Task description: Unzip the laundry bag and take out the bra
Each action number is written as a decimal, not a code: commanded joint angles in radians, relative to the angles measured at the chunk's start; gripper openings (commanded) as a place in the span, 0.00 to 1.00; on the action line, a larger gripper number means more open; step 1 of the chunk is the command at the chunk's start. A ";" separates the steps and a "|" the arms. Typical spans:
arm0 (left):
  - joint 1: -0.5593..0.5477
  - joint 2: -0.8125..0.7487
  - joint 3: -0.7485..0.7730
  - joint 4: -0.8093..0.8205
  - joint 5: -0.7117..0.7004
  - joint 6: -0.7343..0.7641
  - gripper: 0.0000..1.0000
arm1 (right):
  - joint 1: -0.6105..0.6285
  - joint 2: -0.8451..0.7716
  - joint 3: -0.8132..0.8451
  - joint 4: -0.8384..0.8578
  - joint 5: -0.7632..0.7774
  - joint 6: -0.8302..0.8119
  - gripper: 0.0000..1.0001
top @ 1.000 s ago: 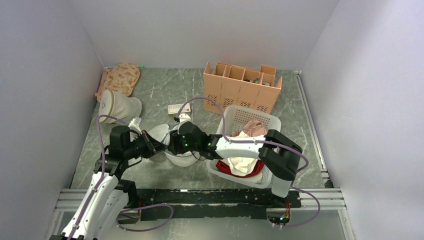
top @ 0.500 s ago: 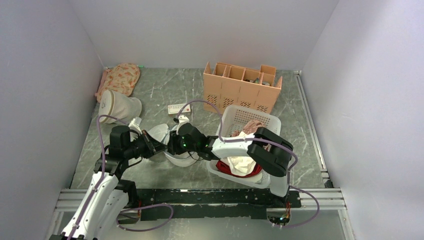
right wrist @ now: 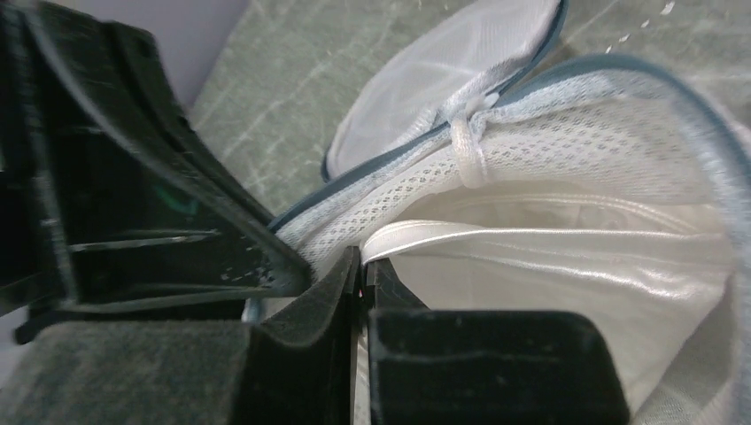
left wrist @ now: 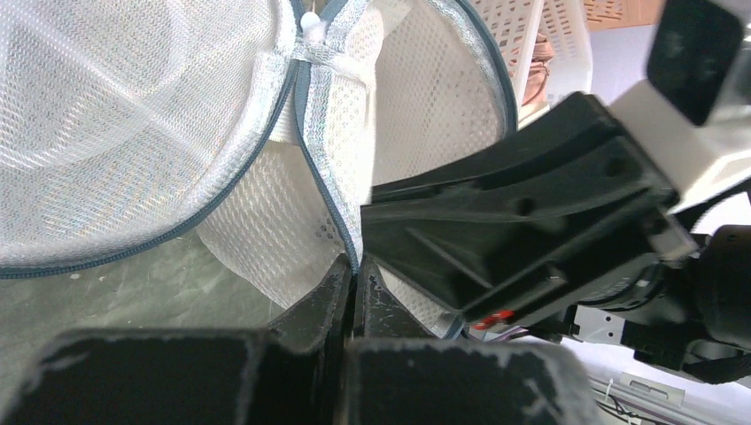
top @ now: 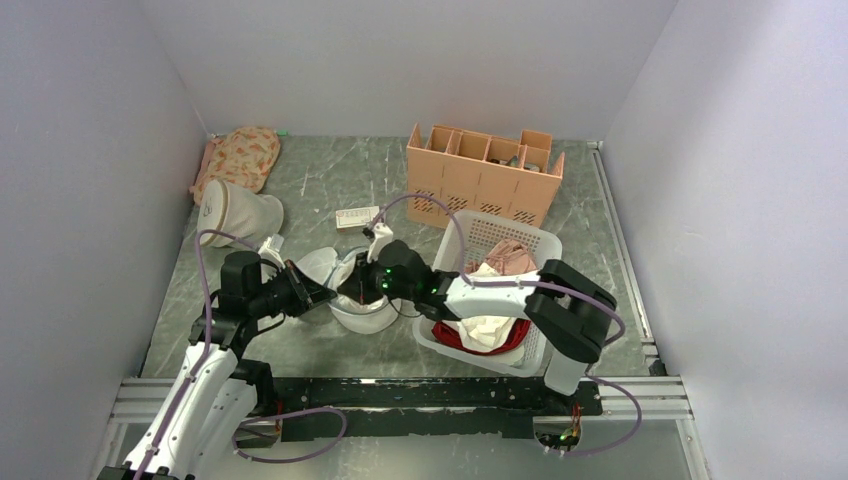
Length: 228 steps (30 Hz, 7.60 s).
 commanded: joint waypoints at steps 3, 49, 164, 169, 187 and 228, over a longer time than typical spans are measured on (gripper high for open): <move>0.006 -0.007 -0.002 0.036 0.024 0.003 0.07 | -0.035 -0.108 -0.082 0.173 -0.094 0.045 0.00; 0.007 0.030 0.016 0.032 0.031 0.021 0.07 | -0.068 -0.879 0.071 -0.329 0.217 -0.356 0.00; 0.472 0.080 -0.064 -0.069 -0.253 -0.148 0.81 | -0.708 -1.054 -0.463 -0.443 -0.003 -0.276 0.97; 0.471 0.124 -0.107 0.005 -0.231 -0.183 0.59 | -0.708 -1.113 -0.500 -0.400 -0.042 -0.253 0.95; 0.472 0.357 -0.152 0.391 -0.148 -0.107 0.09 | -0.707 -1.134 -0.530 -0.390 -0.037 -0.243 0.94; -0.407 0.241 0.432 -0.139 -0.570 0.853 0.07 | -0.606 -0.846 -0.364 -0.307 -0.285 -0.203 0.94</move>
